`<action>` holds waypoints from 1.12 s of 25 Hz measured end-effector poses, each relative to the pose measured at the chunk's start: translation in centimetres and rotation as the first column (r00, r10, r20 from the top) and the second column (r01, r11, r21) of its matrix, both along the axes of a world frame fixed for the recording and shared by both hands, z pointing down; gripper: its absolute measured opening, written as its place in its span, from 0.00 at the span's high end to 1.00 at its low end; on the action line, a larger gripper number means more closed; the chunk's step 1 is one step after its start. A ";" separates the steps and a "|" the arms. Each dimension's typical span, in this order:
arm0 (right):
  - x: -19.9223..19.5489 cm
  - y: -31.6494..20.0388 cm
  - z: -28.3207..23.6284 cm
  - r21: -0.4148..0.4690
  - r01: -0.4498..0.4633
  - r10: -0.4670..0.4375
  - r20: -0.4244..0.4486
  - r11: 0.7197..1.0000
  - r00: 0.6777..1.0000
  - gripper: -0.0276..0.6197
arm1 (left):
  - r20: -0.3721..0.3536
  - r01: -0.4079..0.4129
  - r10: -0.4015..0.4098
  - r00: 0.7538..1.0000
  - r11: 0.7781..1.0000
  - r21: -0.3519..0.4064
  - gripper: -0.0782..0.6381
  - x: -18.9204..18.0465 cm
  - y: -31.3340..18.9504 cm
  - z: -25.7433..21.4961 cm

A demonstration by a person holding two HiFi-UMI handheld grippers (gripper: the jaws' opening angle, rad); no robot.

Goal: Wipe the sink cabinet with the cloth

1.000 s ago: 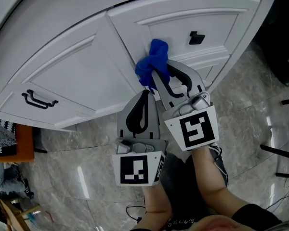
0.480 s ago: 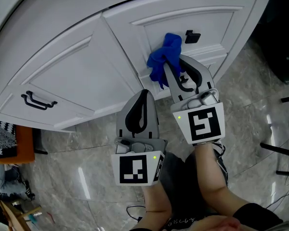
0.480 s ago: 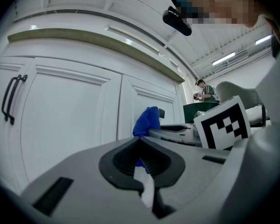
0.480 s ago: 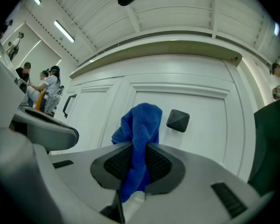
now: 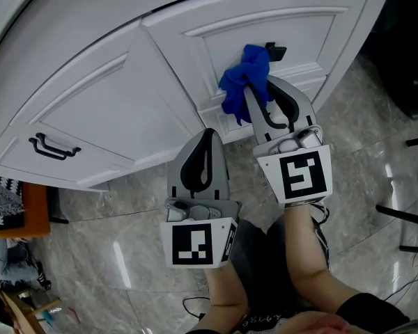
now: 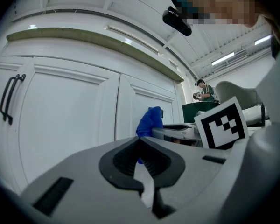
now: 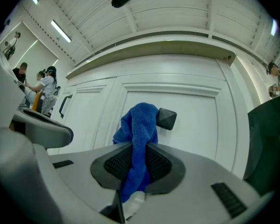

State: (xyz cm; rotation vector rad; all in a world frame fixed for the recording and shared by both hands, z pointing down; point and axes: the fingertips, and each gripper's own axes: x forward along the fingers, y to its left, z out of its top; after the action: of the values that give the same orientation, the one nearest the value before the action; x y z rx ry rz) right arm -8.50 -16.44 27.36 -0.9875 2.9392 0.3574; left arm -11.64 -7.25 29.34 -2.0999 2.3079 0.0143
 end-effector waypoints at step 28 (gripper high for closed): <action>3.0 -2.3 -0.1 0.035 -0.098 0.099 -0.024 0.995 0.995 0.83 | 0.002 -0.008 0.008 1.000 1.000 0.001 0.88 0.3 -0.3 0.0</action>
State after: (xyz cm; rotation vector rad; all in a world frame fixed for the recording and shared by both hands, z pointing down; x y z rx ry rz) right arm -5.54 -18.76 27.29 -1.1348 2.9036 0.4234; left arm -11.31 -7.52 29.36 -2.1075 2.2980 0.0132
